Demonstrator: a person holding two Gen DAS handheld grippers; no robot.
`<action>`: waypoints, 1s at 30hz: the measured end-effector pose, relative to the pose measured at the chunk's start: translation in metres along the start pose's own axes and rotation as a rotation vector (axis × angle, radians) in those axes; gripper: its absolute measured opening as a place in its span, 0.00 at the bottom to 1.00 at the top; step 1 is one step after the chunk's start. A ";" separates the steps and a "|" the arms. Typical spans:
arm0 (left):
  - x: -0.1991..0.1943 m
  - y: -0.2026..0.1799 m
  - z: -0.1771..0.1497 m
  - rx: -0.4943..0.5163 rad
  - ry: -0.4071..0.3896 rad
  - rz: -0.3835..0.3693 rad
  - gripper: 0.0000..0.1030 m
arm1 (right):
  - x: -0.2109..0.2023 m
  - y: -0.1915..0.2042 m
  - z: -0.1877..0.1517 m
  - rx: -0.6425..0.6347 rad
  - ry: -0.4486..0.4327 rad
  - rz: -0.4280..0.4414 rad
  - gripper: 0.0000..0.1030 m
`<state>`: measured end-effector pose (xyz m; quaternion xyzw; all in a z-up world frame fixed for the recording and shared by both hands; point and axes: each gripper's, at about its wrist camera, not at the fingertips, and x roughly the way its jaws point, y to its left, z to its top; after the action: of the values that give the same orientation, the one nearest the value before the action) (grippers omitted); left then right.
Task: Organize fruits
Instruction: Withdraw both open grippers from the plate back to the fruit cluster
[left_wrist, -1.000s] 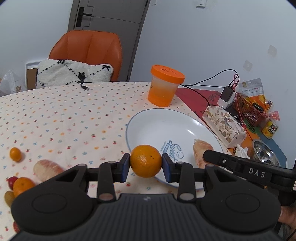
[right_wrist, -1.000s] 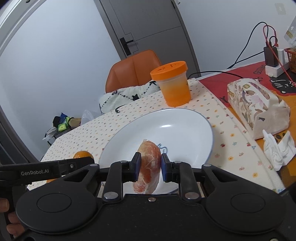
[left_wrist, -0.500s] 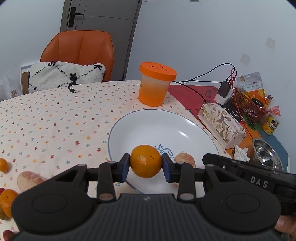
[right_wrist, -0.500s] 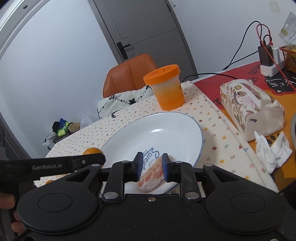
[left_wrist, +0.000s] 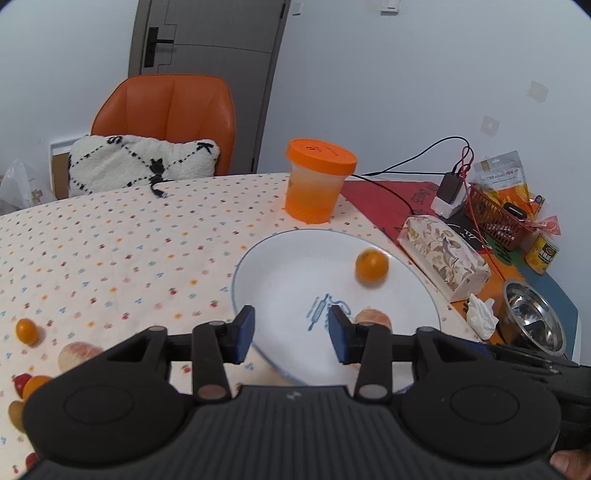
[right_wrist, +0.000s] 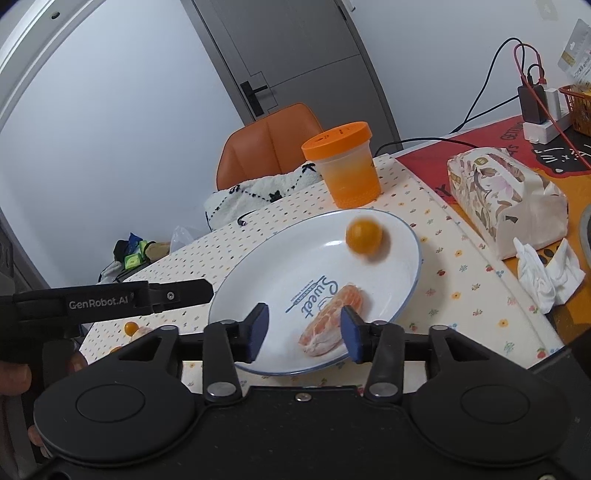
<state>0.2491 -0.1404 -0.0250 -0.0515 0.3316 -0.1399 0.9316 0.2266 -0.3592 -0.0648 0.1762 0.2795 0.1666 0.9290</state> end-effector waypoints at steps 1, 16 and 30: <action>-0.002 0.003 -0.001 -0.006 -0.003 0.007 0.50 | 0.000 0.001 0.000 -0.002 -0.001 0.000 0.48; -0.038 0.047 -0.018 -0.075 -0.071 0.153 0.88 | -0.005 0.025 -0.008 -0.021 -0.021 -0.005 0.83; -0.074 0.067 -0.037 -0.050 -0.109 0.185 0.91 | -0.011 0.049 -0.014 -0.034 -0.067 -0.007 1.00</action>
<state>0.1863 -0.0547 -0.0212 -0.0514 0.2872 -0.0420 0.9556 0.1991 -0.3177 -0.0503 0.1648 0.2457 0.1623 0.9413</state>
